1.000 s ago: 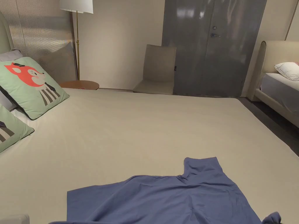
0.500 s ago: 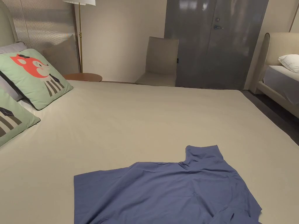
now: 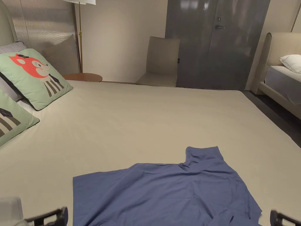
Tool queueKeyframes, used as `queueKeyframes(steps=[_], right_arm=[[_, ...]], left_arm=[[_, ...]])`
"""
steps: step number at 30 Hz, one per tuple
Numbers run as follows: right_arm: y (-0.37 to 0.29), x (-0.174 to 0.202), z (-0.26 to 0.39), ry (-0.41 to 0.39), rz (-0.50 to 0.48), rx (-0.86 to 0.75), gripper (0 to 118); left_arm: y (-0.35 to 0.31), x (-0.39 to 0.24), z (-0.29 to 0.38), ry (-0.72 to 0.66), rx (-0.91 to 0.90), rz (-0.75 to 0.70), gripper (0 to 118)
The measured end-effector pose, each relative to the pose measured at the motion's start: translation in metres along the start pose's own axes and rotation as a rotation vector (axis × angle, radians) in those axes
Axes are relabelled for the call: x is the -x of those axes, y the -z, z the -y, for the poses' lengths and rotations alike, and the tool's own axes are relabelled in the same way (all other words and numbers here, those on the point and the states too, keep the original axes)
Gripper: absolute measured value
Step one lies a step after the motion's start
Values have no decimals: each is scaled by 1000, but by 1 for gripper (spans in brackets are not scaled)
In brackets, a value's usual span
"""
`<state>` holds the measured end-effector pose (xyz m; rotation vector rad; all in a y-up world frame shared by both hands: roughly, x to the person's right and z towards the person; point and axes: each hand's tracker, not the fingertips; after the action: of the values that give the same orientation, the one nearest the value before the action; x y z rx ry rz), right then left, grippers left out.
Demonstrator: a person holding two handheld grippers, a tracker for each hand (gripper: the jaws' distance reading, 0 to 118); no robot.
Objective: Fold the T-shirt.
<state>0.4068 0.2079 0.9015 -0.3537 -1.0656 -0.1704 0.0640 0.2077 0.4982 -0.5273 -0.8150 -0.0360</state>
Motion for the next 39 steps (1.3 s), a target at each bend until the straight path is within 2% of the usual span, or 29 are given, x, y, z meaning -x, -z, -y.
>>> queueKeyframes(steps=[3,4,5,6,7,8,9,10,12,17,24,25,27,28,29,34,37,39], right_arm=[[-5,15,-30,30,2,-137,112],[-6,22,-38,29,13,-178,109],[-6,29,-42,27,28,-219,100],[-7,35,-46,23,34,-251,84],[-8,42,-49,24,34,-273,57],[-7,47,-50,30,25,-277,33],[-4,51,-51,35,21,-286,10],[-2,55,-51,45,14,-291,2],[1,61,-52,58,-4,-283,1],[23,69,-48,49,-33,-238,1],[62,74,-38,48,-41,-141,1],[69,75,-36,46,-39,-128,1],[81,76,-33,39,-39,-104,1],[89,77,-31,32,-35,-91,1],[95,79,-30,28,-30,-74,1],[126,81,-19,18,-24,-6,1],[139,83,-13,15,-23,26,1],[147,84,-10,11,-22,44,1]], left_arm=[[-2,-18,-24,-10,-112,25,108],[-3,-25,-30,-8,-138,26,103],[-4,-32,-35,0,-172,29,91],[-4,-38,-38,17,-206,22,70],[-5,-45,-40,41,-229,9,34],[-3,-51,-42,64,-242,0,11],[-2,-56,-43,74,-254,-14,4],[-2,-58,-45,61,-260,-4,4],[2,-59,-49,46,-254,35,1],[33,-51,-61,21,-179,64,1],[157,-16,-87,-44,136,44,3],[178,-11,-87,-54,179,25,17],[216,-3,-86,-70,290,-16,70],[234,1,-82,-92,338,-32,101],[250,6,-78,-117,379,-44,111],[303,19,-57,-255,505,-88,104],[326,16,-46,-230,538,-116,83],[333,12,-42,-211,557,-143,82]])
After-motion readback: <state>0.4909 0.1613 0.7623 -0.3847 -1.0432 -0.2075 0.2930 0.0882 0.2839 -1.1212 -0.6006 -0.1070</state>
